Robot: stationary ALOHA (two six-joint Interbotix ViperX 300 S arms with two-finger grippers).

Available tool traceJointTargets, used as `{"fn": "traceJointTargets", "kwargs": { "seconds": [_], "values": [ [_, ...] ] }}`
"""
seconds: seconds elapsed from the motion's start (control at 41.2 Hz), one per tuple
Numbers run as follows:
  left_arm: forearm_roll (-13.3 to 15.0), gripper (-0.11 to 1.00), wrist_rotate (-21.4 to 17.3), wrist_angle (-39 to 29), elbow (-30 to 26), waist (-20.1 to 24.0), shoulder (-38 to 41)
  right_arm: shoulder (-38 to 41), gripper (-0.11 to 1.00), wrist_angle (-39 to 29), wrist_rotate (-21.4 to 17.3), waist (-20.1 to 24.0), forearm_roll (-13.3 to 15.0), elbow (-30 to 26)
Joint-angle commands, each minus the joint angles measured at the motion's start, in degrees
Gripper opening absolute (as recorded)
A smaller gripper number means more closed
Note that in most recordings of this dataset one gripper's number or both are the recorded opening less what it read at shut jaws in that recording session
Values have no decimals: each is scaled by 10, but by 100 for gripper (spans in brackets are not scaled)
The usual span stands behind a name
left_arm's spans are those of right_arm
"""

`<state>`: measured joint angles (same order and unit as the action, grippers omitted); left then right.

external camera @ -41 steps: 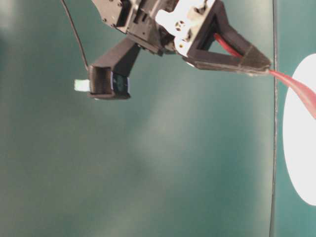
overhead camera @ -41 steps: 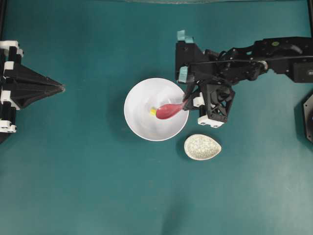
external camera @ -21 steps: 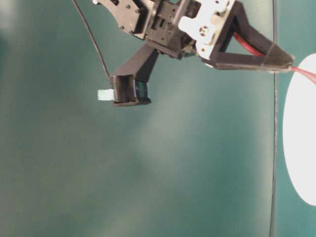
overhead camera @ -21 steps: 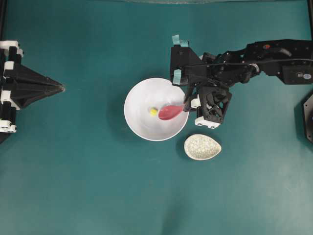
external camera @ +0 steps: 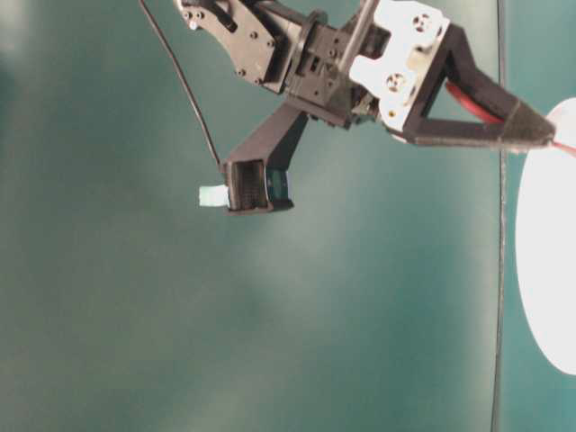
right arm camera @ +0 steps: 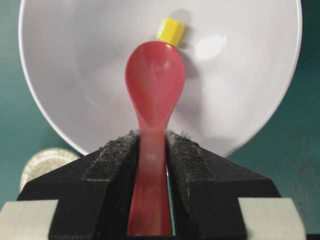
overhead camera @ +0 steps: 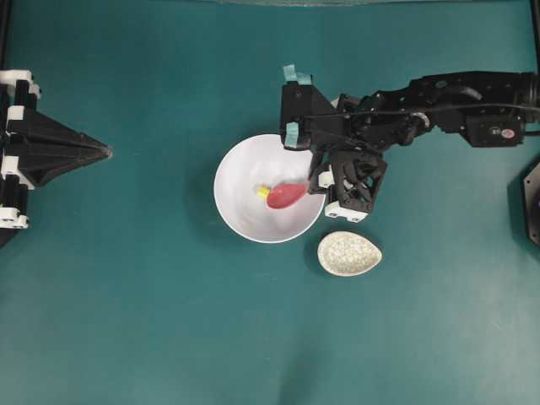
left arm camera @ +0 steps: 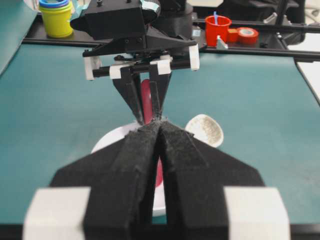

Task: Scoop the yellow hexagonal prism block from the bowl with a spoon using the right arm.
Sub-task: 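Lower the spoon into the bowl and push it toward the yellow block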

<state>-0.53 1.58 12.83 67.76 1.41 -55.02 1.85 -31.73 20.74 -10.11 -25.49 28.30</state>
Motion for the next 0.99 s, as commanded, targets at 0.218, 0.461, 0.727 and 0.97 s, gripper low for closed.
{"fn": "traceJointTargets", "kwargs": {
  "seconds": [0.218, 0.461, 0.727, 0.97],
  "values": [
    [-2, -1, 0, 3, -10, 0, 4, 8, 24, 18, 4, 2, 1, -35],
    [-2, -1, 1, 3, -10, 1, 4, 14, 24, 30, 5, 2, 6, -46],
    [-2, -1, 0, 3, -9, 1, 4, 14, 24, 46, 5, 2, 14, -47],
    [-2, -1, 0, 3, -10, 1, 4, 14, 24, 59, 5, 2, 15, -46]
  ]
}}
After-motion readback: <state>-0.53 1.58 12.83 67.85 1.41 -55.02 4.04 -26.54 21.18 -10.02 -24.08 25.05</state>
